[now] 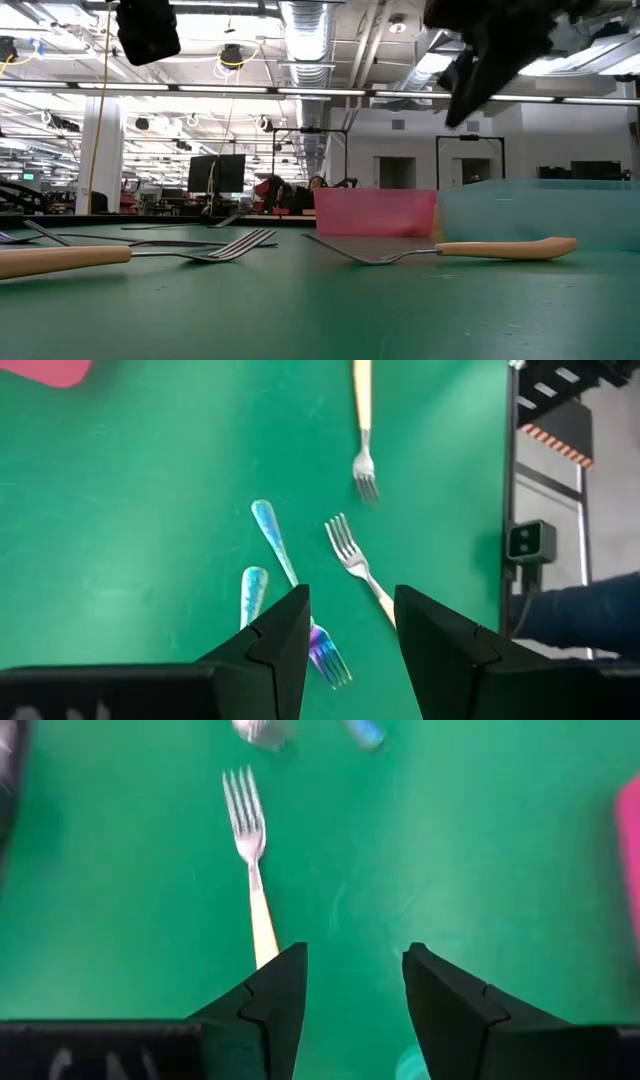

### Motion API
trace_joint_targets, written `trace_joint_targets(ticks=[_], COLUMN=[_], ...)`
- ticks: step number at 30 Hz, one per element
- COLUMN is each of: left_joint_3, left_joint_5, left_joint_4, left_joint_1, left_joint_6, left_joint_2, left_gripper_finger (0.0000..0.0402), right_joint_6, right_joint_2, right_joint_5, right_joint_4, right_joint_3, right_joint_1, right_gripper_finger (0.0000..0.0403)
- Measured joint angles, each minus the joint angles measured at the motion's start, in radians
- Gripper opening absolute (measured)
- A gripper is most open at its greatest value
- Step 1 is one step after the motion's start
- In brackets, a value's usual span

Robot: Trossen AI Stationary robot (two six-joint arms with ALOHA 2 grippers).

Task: Sort silverware by color (type)
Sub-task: Put the yellow fork into the pink bin

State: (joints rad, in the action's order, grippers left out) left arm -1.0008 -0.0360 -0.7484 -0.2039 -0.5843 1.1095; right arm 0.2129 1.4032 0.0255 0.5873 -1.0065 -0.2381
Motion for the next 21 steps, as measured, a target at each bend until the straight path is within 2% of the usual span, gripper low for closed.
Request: trace_joint_targets(ticks=[6,11,21], left_joint_3=[0.0,0.0,0.0], left_joint_5=[0.073,0.085,0.086], left_joint_4=[0.007,0.006,-0.004], left_joint_1=[0.0,0.0,-0.001], left_joint_6=[-0.006,0.011,0.091], left_joint_2=[0.001,0.001,0.001], left_gripper_finger=[0.013,0.013,0.013], right_joint_6=[-0.012,0.024,0.051], right_joint_2=[0.161,0.271,0.482], right_joint_5=[0.007,0.034,0.111], right_joint_4=[-0.085,-0.151,-0.133], right_joint_3=[0.0,-0.023,-0.245], right_joint_1=[-0.063,-0.106,-0.154], right_gripper_finger=[0.0186,0.0186,0.0186])
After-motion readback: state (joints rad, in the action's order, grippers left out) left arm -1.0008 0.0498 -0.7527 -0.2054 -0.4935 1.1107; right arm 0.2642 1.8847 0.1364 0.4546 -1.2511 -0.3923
